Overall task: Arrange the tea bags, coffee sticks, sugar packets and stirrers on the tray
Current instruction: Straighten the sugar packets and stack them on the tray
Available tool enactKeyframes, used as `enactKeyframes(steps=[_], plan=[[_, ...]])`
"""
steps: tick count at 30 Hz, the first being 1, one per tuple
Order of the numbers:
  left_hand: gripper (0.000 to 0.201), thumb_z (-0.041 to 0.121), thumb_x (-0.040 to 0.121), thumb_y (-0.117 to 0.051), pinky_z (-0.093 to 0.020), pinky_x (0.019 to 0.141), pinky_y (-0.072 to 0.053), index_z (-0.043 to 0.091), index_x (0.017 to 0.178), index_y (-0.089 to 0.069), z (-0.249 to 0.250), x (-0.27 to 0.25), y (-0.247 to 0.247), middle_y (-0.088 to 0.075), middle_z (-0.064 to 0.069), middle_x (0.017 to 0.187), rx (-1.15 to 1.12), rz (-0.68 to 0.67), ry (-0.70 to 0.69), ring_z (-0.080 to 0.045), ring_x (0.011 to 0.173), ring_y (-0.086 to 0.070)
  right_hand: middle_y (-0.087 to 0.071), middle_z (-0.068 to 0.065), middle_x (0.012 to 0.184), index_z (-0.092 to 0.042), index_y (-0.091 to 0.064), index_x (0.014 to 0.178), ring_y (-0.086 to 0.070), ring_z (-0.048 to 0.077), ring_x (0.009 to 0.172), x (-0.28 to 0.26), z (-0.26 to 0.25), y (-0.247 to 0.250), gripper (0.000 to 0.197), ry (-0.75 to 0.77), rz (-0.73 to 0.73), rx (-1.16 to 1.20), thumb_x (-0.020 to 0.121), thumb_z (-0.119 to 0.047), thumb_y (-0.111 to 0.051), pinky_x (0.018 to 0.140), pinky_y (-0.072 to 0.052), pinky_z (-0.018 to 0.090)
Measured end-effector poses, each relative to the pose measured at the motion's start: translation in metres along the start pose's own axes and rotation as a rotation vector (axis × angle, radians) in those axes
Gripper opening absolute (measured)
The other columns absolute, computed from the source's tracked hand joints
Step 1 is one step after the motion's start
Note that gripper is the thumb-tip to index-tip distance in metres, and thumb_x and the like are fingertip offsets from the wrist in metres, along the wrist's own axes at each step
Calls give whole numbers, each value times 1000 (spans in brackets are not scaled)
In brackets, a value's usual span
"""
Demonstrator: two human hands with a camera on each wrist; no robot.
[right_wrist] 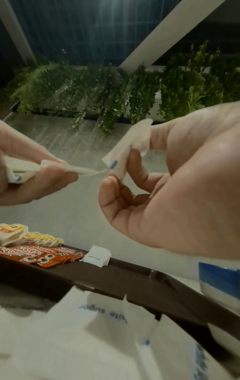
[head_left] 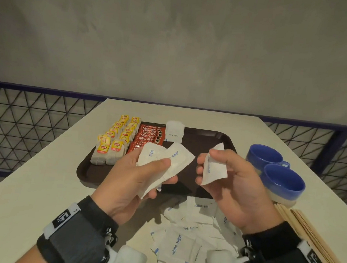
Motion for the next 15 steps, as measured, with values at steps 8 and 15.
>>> enactKeyframes(steps=[8,15], plan=[[34,19,91,-68,-18,39,-42,24,124,-63,-5,1,2,-78,-6,110,-47,-1,54,-18,77,-76,-75,24,96,6,-74,88,-68,24,77,-1,-4,-13,15,98,-107,-152,80,-7,-73,62,-55,27],[37,19,90,-64,-16,35,-35,12,127,-64,-13,-2,-11,-75,-14,112,-59,-148,123,-16,64,-68,-74,23,109,-16,-56,129,-74,35,101,-1,4,-17,58,74,-185,-297,81,12,-71,77,-63,37]])
Point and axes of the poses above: each hand's wrist, its own x-axis towards the middle knuckle, its own y-axis out of the back of the hand, z = x × y, the point moved 10 cm from there along x, towards the middle knuckle
